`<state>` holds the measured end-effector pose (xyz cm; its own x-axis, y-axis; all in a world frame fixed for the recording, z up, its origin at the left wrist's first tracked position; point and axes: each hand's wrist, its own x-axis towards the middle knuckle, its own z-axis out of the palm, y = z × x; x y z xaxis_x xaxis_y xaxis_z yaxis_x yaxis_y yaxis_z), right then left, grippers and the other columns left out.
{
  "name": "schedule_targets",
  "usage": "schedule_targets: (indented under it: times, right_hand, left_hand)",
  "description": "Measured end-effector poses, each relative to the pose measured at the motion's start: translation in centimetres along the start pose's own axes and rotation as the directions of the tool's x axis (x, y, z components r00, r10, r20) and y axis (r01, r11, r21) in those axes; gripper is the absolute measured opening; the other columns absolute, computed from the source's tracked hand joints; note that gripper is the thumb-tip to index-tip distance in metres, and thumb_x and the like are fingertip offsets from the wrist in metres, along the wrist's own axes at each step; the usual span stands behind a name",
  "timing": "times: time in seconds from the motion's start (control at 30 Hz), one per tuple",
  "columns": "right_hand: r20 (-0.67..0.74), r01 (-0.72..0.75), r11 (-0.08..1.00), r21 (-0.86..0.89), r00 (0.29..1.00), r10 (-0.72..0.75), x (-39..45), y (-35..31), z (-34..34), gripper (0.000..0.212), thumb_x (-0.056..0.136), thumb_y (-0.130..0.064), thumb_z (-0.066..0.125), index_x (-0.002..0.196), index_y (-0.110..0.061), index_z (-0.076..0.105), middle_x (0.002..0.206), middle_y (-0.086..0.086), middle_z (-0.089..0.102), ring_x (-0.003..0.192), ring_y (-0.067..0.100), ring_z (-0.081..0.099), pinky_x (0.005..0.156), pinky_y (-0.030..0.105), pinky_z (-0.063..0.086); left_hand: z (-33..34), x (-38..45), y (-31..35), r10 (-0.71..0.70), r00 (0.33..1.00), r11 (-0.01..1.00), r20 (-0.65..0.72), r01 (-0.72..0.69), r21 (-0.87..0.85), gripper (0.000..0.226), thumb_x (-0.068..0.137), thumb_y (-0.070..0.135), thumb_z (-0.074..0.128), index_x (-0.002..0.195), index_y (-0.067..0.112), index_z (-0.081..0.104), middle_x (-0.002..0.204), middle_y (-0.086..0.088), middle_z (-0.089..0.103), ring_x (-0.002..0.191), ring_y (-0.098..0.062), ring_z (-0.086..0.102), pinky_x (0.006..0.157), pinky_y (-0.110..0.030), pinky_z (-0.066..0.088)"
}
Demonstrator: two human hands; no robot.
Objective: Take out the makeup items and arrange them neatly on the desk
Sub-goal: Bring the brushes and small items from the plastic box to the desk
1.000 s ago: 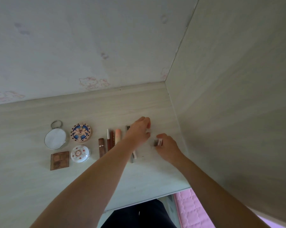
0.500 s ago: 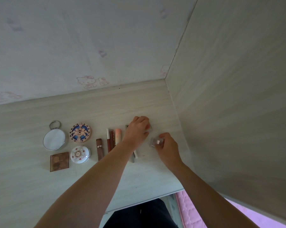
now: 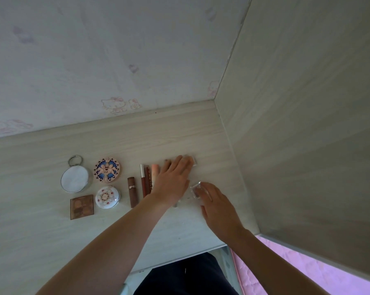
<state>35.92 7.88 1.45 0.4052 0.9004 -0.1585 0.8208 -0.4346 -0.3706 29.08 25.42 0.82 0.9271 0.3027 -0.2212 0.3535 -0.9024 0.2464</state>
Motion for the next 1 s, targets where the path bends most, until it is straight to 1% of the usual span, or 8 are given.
schedule_targets:
  times: [0.07, 0.13, 0.23, 0.4, 0.53, 0.73, 0.83, 1.0]
  right_hand:
    - [0.055, -0.008, 1.0, -0.026, 0.998, 0.01, 0.1, -0.2, 0.2, 0.067, 0.08, -0.013, 0.069, 0.14, -0.016, 0.039, 0.144, 0.009, 0.044, 0.131, 0.029, 0.045, 0.098, 0.034, 0.047]
    - [0.085, -0.025, 0.999, -0.036, 0.996, 0.028, 0.7, -0.4, 0.4, 0.07, 0.085, -0.016, 0.065, 0.146, -0.018, 0.031, 0.152, 0.008, 0.035, 0.138, 0.032, 0.036, 0.104, 0.039, 0.042]
    - [0.097, -0.027, 0.999, -0.018, 0.995, 0.029, 1.8, -0.8, 0.1, 0.065, 0.089, -0.012, 0.057, 0.148, -0.017, 0.029, 0.155, 0.008, 0.028, 0.141, 0.033, 0.028, 0.108, 0.041, 0.038]
    - [0.053, -0.054, 0.998, 0.013, 0.997, 0.053, 2.4, -0.4, -1.0, 0.064, 0.086, -0.008, 0.056, 0.145, -0.013, 0.032, 0.15, 0.009, 0.032, 0.139, 0.028, 0.03, 0.108, 0.038, 0.039]
    - [0.075, -0.146, 0.989, -0.027, 0.986, 0.148, 2.2, 0.1, -2.2, 0.058, 0.092, -0.016, 0.051, 0.145, -0.007, 0.03, 0.15, 0.012, 0.033, 0.141, 0.03, 0.027, 0.112, 0.039, 0.033]
    - [0.074, -0.238, 0.969, -0.07, 0.967, 0.243, 1.0, -1.1, -3.6, 0.056, 0.098, -0.022, 0.04, 0.148, -0.005, 0.022, 0.152, 0.012, 0.029, 0.144, 0.028, 0.019, 0.116, 0.035, 0.024]
    - [0.015, -0.292, 0.955, -0.057, 0.956, 0.293, -0.2, -2.1, -3.0, 0.056, 0.095, -0.018, 0.046, 0.146, -0.002, 0.029, 0.149, 0.014, 0.037, 0.144, 0.029, 0.024, 0.116, 0.035, 0.024]
    - [-0.144, -0.438, 0.899, -0.015, 0.89, 0.432, -3.6, -3.9, -1.8, 0.058, 0.069, -0.01, 0.074, 0.124, 0.0, 0.058, 0.122, 0.016, 0.063, 0.121, 0.034, 0.056, 0.094, 0.041, 0.05]
  left_hand:
    - [0.3, 0.1, 0.0, -0.027, 0.999, 1.0, 0.029, 0.028, -0.005, 0.059, 0.099, 0.027, 0.041, 0.152, 0.015, 0.017, 0.16, -0.003, 0.012, 0.147, -0.023, 0.01, 0.119, -0.042, 0.009]
    - [0.2, 0.1, -0.2, -0.035, 0.999, 0.999, 0.0, 0.035, 0.005, 0.059, 0.101, 0.024, 0.037, 0.153, 0.016, 0.011, 0.161, -0.001, 0.006, 0.148, -0.021, 0.004, 0.119, -0.039, 0.004]
    - [-0.5, 0.4, -0.7, -0.045, 0.999, 0.997, -0.016, 0.044, -0.057, 0.06, 0.096, 0.013, 0.042, 0.152, 0.015, 0.019, 0.159, -0.001, 0.014, 0.147, -0.022, 0.009, 0.12, -0.038, 0.008]
    - [-1.4, 0.5, -1.2, -0.038, 0.998, 0.993, -0.041, 0.033, -0.116, 0.061, 0.09, 0.0, 0.044, 0.147, 0.016, 0.032, 0.154, 0.0, 0.029, 0.144, -0.023, 0.02, 0.117, -0.036, 0.022]
    - [-2.4, 0.1, -1.1, -0.053, 0.997, 0.992, -0.058, 0.046, -0.115, 0.059, 0.088, 0.001, 0.047, 0.144, 0.019, 0.039, 0.149, 0.002, 0.038, 0.141, -0.023, 0.027, 0.112, -0.036, 0.029]
    - [-3.2, -1.5, 0.4, -0.062, 0.995, 0.991, -0.074, 0.052, -0.119, 0.055, 0.09, 0.013, 0.052, 0.144, 0.016, 0.04, 0.148, -0.001, 0.041, 0.139, -0.024, 0.032, 0.11, -0.039, 0.032]
    - [-2.7, -2.9, 1.2, 0.002, 0.991, 0.992, -0.135, -0.019, -0.123, 0.048, 0.086, 0.012, 0.058, 0.134, 0.01, 0.052, 0.14, -0.007, 0.051, 0.131, -0.03, 0.044, 0.104, -0.045, 0.037]
    - [-1.7, -5.9, 2.6, 0.149, 0.973, 0.98, -0.176, -0.169, -0.102, 0.052, 0.079, 0.005, 0.064, 0.13, 0.009, 0.055, 0.134, -0.008, 0.056, 0.127, -0.031, 0.049, 0.106, -0.043, 0.041]
